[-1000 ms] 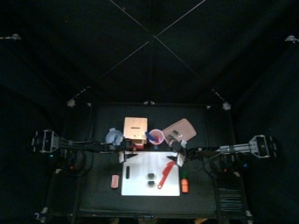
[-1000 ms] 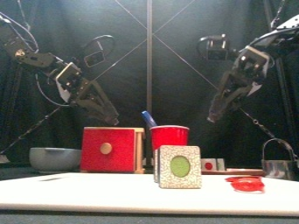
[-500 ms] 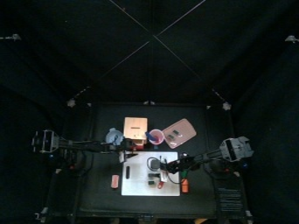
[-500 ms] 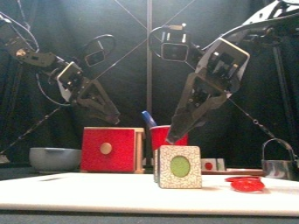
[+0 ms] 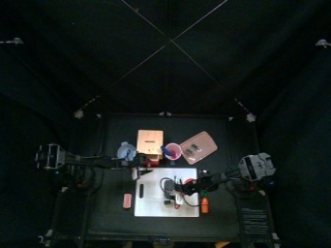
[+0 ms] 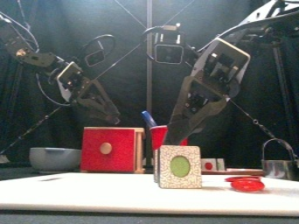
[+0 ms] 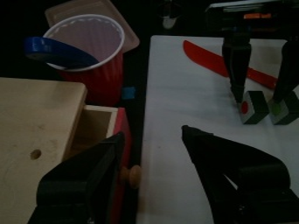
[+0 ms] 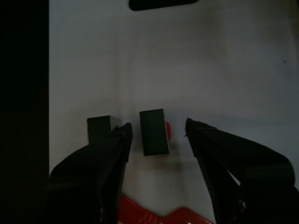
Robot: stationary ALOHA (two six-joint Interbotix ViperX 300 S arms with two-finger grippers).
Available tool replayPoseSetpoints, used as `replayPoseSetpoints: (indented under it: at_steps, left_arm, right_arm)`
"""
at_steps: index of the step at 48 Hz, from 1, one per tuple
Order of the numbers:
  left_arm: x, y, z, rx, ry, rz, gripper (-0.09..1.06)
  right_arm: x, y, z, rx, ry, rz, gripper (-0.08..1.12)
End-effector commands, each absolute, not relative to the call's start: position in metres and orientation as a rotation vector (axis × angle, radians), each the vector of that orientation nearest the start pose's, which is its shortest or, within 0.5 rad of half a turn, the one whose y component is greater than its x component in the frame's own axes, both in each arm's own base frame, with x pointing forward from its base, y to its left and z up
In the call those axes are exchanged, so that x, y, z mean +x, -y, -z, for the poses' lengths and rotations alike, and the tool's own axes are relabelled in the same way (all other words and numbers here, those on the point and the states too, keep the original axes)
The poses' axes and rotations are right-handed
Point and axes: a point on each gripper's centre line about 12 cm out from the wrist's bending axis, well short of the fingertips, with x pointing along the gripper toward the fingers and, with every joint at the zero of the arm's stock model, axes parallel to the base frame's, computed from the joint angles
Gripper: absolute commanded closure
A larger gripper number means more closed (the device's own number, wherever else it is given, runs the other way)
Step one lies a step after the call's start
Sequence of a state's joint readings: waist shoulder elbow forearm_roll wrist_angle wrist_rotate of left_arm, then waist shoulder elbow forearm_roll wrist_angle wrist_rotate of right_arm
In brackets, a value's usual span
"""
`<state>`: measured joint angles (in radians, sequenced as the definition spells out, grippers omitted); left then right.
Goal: Place sushi on board then cut the sushi with the knife then place the pieces on the plate
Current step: Place the 4 sushi pieces on the plate
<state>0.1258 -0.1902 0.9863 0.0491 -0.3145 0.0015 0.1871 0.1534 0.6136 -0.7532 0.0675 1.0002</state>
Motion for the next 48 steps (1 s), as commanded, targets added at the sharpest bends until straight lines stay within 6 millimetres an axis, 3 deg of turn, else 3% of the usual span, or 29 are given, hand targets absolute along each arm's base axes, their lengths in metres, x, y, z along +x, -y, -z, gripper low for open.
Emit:
replayPoseSetpoints:
  at_steps: [1,12,17,22,31,37,48]
  left_arm:
    - [0.317,-0.04,-0.169,0.015,-0.464,-0.101,0.07]
    - [0.317,-0.04,-0.169,0.012,-0.464,-0.103,0.07]
    - [0.317,-0.04,-0.169,0.015,-0.464,-0.101,0.07]
    - [0.317,-0.04,-0.169,0.012,-0.467,-0.103,0.07]
    - [0.317,-0.04,-0.169,0.016,-0.468,-0.101,0.07]
    - [0.317,-0.04,-0.169,0.015,-0.468,-0.101,0.07]
    - [0.317,-0.04,-0.169,0.014,-0.468,-0.102,0.07]
  right_arm:
    - [0.4,-0.071,-0.131,0.155,-0.79,-0.037,0.24]
    - [0.398,-0.069,-0.133,0.169,-0.796,-0.017,0.39]
    - [0.391,-0.062,-0.147,0.159,-0.79,0.019,0.4]
    - [0.372,-0.049,-0.164,0.131,-0.803,0.096,0.4]
    - [0.311,-0.005,-0.189,0.113,-0.842,0.301,0.4]
    - [0.268,0.032,-0.192,0.129,-0.838,0.432,0.4]
    - [0.218,0.104,-0.193,0.232,-0.751,0.68,0.4]
